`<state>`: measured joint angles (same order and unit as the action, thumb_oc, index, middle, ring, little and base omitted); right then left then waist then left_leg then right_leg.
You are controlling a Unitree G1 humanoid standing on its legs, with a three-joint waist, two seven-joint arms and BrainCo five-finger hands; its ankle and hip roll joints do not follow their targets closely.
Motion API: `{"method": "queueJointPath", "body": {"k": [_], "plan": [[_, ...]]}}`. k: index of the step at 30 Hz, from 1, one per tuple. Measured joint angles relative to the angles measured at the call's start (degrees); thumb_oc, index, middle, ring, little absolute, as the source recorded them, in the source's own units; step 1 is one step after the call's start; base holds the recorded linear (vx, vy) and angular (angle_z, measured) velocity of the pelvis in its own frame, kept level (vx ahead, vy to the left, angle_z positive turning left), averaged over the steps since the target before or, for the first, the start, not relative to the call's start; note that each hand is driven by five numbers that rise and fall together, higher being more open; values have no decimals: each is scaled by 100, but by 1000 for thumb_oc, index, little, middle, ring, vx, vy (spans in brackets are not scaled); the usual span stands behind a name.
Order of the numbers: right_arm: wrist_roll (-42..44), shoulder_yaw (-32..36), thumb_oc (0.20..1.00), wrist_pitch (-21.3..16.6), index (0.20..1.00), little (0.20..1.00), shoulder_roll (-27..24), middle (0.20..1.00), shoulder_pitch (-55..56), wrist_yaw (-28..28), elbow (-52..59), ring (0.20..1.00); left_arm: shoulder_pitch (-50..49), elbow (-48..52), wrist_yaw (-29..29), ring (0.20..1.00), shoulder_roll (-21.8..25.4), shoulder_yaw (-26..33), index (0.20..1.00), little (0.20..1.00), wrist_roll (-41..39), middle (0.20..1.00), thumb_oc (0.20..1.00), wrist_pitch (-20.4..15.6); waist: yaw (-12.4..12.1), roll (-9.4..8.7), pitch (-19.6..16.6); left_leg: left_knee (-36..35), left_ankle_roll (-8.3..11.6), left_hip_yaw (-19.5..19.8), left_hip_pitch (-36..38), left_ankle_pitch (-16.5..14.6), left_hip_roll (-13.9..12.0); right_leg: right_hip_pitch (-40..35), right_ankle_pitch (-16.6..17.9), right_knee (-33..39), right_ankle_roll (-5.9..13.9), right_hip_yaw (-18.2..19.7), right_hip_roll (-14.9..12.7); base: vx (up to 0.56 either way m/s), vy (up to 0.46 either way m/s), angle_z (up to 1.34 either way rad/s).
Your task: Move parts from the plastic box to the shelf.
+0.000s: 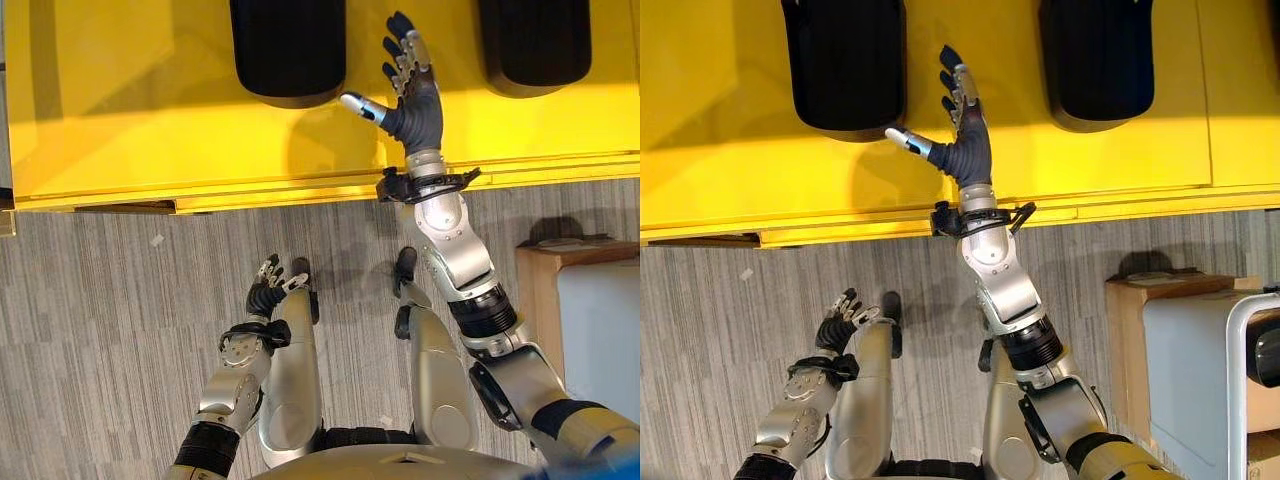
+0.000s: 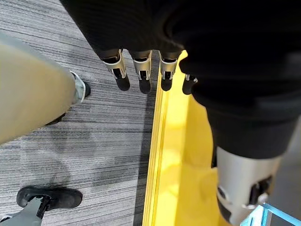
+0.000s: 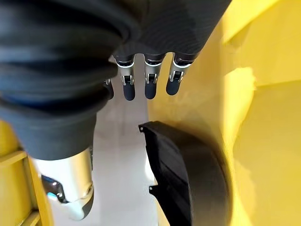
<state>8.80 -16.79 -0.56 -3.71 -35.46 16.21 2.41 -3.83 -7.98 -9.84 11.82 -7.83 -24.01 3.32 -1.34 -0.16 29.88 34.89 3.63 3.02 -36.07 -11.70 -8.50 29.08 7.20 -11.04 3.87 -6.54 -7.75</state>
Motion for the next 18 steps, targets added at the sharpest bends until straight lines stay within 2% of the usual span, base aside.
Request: {"method": "queueJointPath", "body": {"k": [6,8,10,11,15,17,18], "plan": [[178,-183,1000,9,1000,1000,-436,1000,1716,-459,233,1000,-12,-71,118,1000,-264,218,1000,1000,56,1000,1000,6,104,-14,11,-449,-40,-175,781,90,42,-527,-95,42,34,97,-73,-19,-25,-3],[269,-195,1000,9,1000,1000,-657,1000,2275,-617,347,1000,-106,-86,129,1000,-429,338,1000,1000,103,1000,1000,6,101,-22,16,-721,-21,-249,1299,132,46,-916,-139,105,34,107,-74,3,-38,-7],[346,-153,1000,8,1000,1000,-866,1000,2461,-777,328,1000,-126,-109,206,1000,-451,403,1000,1000,112,1000,1000,-7,236,-19,9,-923,13,-257,1571,187,25,-1094,-217,138,50,107,-65,16,-97,-2],[356,-95,1000,17,1000,1000,-1081,1000,2568,-886,311,1000,-92,-194,284,1000,-477,457,1000,1000,114,1000,1000,11,256,-20,10,-1140,35,-277,1811,282,29,-1270,-177,213,12,108,-59,25,-125,0],[495,367,1000,66,1000,1000,-1336,1000,3362,-1170,235,1000,-288,-229,373,1000,-533,848,1000,1000,181,1000,1000,19,267,-4,6,-2107,107,-426,3172,514,-101,-2301,-230,529,-12,113,71,19,-138,-10],[566,666,1000,83,1000,1000,-1380,1000,3613,-1320,226,1000,-322,-222,420,1000,-540,1004,1000,1000,235,1000,1000,14,355,40,-22,-2450,96,-470,3581,617,-181,-2587,-298,625,-4,102,163,37,-161,-8],[586,1031,1000,100,1000,1000,-1413,1000,3766,-1387,231,1000,-300,-213,479,1000,-618,1077,1000,1000,271,1000,1000,21,446,100,-67,-2768,189,-533,3849,765,-297,-2630,-318,599,-41,104,269,47,-225,-8]]}}
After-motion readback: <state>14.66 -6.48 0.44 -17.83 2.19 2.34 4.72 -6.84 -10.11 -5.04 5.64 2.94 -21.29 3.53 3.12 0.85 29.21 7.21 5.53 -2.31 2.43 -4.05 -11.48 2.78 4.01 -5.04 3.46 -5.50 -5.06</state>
